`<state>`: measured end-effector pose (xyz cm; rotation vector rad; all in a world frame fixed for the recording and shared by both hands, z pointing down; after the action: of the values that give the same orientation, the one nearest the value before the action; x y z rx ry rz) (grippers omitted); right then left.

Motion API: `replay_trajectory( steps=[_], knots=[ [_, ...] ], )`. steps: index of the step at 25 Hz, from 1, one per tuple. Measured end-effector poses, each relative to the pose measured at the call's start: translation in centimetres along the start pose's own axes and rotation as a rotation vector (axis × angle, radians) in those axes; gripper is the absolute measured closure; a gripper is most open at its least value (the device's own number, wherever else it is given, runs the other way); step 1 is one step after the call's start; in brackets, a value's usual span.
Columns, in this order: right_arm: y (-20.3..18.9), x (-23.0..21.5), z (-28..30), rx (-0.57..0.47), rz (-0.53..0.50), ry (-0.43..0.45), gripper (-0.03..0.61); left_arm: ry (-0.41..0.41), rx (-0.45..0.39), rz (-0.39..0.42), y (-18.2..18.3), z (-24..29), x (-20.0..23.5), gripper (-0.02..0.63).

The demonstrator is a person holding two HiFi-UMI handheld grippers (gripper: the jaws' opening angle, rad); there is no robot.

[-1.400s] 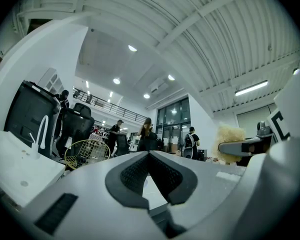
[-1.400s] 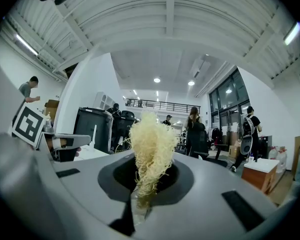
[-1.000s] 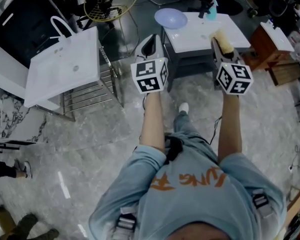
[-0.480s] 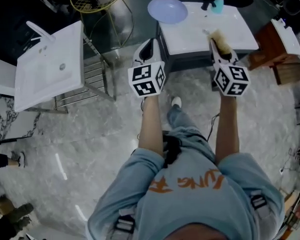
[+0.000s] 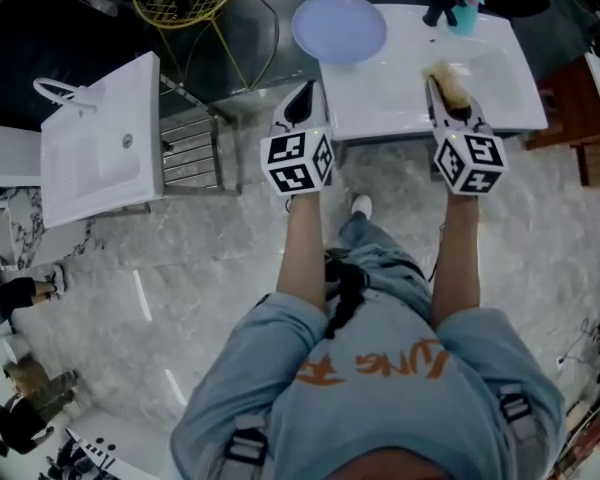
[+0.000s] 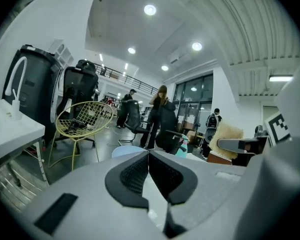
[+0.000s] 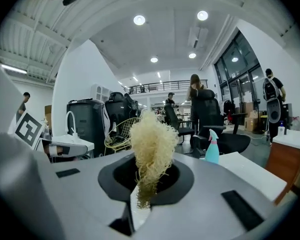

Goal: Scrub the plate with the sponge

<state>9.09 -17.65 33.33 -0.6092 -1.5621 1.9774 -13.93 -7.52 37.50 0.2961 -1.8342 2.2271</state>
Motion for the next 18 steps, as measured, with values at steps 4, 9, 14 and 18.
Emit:
replay_trajectory(
  steps=[4, 9, 14, 18],
  knots=[
    [-1.7, -3.6, 3.6, 0.03, 0.049, 0.018, 0.548, 0.037, 0.054, -0.023, -1.4, 3.9, 0.3, 0.618],
    [-2.8, -5.0, 7.4, 0.039, 0.066, 0.068, 0.548, 0.09, 0.082, -0.041, -2.4, 6.5, 1.7, 0.618],
    [-3.9, -3.3, 11.3, 0.078, 0.062, 0.139, 0.548, 0.138, 0.103, -0.098, -3.3, 7.6, 4.8, 0.617],
    [-4.0, -2.8, 14.3, 0.093, 0.041, 0.16, 0.548, 0.143, 0.112, -0.14, -3.5, 10.2, 7.7, 0.6]
  ],
)
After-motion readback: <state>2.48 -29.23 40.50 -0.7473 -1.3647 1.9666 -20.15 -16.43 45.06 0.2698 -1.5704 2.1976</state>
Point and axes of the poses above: the fingertips, and each gripper's own axes: z forward along the fingers, x to its left, y out of its top, the point moved 6 cm from there along -z, backward along the fingers, and after that the axes turned 3 degrees about -y, right-handed, at the moved point
